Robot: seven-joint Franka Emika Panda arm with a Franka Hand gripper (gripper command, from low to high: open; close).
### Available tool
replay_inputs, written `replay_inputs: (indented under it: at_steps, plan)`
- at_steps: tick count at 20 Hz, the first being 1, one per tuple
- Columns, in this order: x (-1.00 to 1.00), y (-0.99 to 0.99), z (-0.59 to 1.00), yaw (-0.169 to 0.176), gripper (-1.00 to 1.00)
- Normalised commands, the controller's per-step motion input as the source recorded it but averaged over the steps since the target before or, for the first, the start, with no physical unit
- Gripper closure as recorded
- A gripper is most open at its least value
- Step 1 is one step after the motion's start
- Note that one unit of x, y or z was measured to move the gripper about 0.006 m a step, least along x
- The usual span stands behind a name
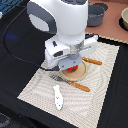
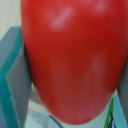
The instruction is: Interact with the objects in diverse but meaningful ways.
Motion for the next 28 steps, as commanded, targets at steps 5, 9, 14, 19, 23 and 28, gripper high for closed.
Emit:
replay_inputs:
  at_steps: [5,9,14,19,23,28]
  plan:
    - [-0.02,0.17,0.98,-0.020,1.00]
    - [-0.15,0.25,0.76,-0.018,1.00]
    - [-0.28,0.43,0.28,-0.004,1.00]
    - [-0.38,0.54,0.04,0.000,1.00]
    - [-0.42,0.65,0.00,-0.002,1.00]
    - [-0.39,0.67,0.00,-0.009,1.00]
